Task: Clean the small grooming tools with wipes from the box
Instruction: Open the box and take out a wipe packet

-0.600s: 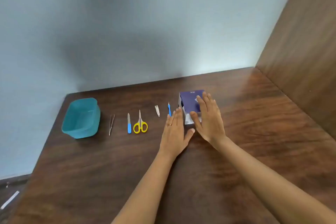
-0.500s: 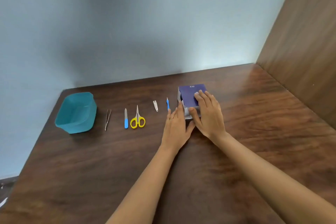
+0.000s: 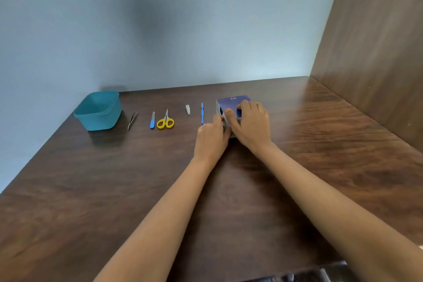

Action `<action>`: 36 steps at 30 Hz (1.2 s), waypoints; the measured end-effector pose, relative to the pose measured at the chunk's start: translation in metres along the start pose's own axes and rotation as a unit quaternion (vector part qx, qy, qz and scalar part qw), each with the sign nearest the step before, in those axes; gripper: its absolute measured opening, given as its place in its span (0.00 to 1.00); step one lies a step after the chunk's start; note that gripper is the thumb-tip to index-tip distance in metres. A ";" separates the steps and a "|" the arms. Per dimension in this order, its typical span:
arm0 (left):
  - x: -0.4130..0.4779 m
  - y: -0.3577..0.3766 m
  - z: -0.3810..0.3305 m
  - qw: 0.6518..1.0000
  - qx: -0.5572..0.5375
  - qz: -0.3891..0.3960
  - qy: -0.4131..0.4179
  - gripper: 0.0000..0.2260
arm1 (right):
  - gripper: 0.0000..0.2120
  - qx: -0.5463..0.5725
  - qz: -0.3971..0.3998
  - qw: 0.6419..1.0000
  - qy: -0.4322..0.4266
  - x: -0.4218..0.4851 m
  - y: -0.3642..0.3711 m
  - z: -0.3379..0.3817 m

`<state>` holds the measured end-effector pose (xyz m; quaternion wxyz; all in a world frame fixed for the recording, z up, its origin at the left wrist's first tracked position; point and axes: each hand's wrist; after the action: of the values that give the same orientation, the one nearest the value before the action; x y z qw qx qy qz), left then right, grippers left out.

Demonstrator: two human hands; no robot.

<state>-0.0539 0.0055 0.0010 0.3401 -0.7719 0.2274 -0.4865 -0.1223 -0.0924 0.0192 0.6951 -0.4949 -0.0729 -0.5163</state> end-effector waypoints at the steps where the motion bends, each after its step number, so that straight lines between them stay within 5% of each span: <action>1: -0.006 -0.002 -0.006 1.000 0.005 0.003 0.001 0.14 | 0.24 -0.012 0.000 1.000 -0.002 -0.004 -0.007 0.000; 17: -0.043 -0.007 -0.060 0.998 0.032 -0.044 0.032 0.09 | 0.21 -0.234 0.203 0.931 0.193 0.005 -0.054 0.045; 23: -0.044 -0.001 -0.057 0.995 0.075 -0.046 0.045 0.15 | 0.12 -0.200 0.334 0.914 0.112 0.028 -0.063 0.053; 30: -0.044 0.002 -0.054 0.999 0.039 0.005 0.034 0.12 | 0.11 -0.063 0.177 0.967 0.170 0.074 -0.125 -0.002; 33: -0.043 0.004 -0.053 0.999 0.026 -0.008 0.035 0.11 | 0.08 -0.091 0.155 0.951 0.251 0.075 -0.137 -0.058; 36: -0.042 0.006 -0.054 0.999 0.024 -0.019 0.045 0.14 | 0.12 -0.119 0.238 0.910 0.319 0.050 -0.133 -0.094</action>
<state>-0.1207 0.0137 -0.0121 0.3389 -0.7450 0.2156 -0.5326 -0.2428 -0.1934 0.0843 0.7194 -0.3859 0.3343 -0.4709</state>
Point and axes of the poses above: each hand's wrist, its own x-axis towards the middle knuckle, its own y-axis out of the palm, z = x × y, and after that the axes turned 8 degrees about y, right-handed
